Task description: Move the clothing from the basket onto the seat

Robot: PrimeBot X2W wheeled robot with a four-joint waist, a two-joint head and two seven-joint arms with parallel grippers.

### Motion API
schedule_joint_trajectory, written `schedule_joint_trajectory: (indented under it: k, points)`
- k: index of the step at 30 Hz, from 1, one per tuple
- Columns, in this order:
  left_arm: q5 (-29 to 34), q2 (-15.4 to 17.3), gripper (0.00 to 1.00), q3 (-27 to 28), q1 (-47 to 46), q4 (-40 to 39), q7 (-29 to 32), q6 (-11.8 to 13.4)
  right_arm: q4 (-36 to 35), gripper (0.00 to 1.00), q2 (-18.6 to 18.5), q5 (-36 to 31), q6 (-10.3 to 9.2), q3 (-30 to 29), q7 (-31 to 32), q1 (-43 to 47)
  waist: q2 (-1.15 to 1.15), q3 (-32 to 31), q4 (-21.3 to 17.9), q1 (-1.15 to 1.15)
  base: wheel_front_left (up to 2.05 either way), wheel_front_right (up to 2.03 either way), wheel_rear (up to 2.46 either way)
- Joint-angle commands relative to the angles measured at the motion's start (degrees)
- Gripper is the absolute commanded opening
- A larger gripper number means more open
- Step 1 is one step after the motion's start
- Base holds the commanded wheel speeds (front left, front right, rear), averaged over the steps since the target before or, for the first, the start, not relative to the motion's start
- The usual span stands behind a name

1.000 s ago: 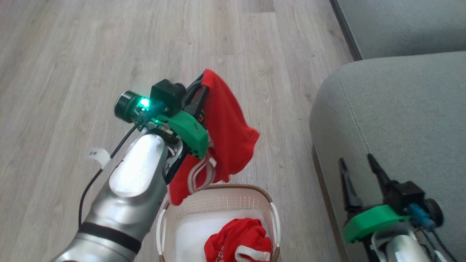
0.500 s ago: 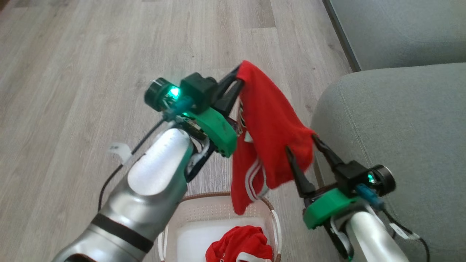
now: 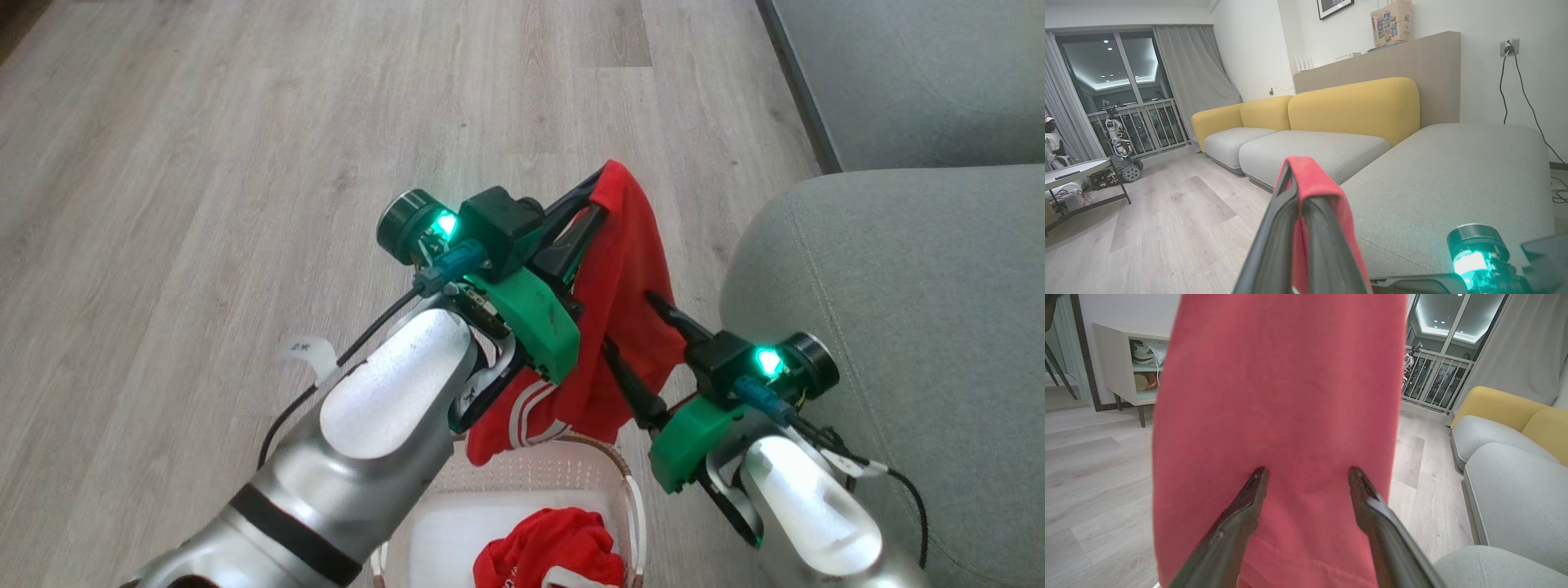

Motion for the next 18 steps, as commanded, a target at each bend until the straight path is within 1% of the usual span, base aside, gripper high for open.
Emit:
schedule_joint_trajectory:
  k: [1, 8, 9, 10, 11, 12, 18]
  points:
    - [-0.5, 0.9, 0.0, 1.9, -3.7, -1.9, 0.0, 0.5, -1.5, 1.0, 0.2, 0.6, 0.41, 0.5, -0.5, -3.1, 0.0, 0.0, 0.1, 0.0, 0.0, 0.0, 0.0]
    - [-1.4, 0.9, 0.0, 0.9, -4.0, -1.9, -0.2, 1.1, 0.9, 1.0, 0.5, 1.5, 0.41, 1.9, -0.5, -4.9, 0.0, 0.1, 0.8, 0.0, 0.0, 0.0, 0.0]
    - [-1.6, 0.9, 0.0, 0.8, -4.1, -2.0, -0.3, 1.2, 1.5, 0.87, 0.6, 1.7, 0.41, 2.1, -0.5, -5.3, 0.0, 0.1, 0.9, 0.0, 0.0, 0.0, 0.0]
    - [-1.8, 0.9, 0.0, 0.7, -4.2, -2.0, -0.3, 1.3, 2.0, 0.48, 0.6, 1.9, 0.41, 2.2, -0.5, -5.7, 0.0, 0.2, 0.9, 0.0, 0.0, 0.0, 0.0]
    - [-2.0, 0.9, 0.0, 0.5, -4.2, -2.1, -0.3, 1.4, 2.5, 0.22, 0.7, 2.1, 0.41, 2.4, -0.5, -6.1, 0.0, 0.2, 1.0, 0.0, 0.0, 0.0, 0.0]
    - [-2.1, 0.9, 0.0, 0.4, -4.3, -2.1, -0.4, 1.5, 3.0, 0.0, 0.7, 2.2, 0.41, 2.6, -0.5, -6.5, 0.0, 0.3, 1.0, 0.0, 0.0, 0.0, 0.0]
    - [-2.8, 1.0, 0.0, 0.3, -4.1, -1.1, -0.6, 2.0, 3.5, 0.0, 0.9, 3.0, 0.41, 2.9, -0.5, -7.4, 0.0, 0.7, 1.0, 0.0, 0.0, 0.0, 0.0]
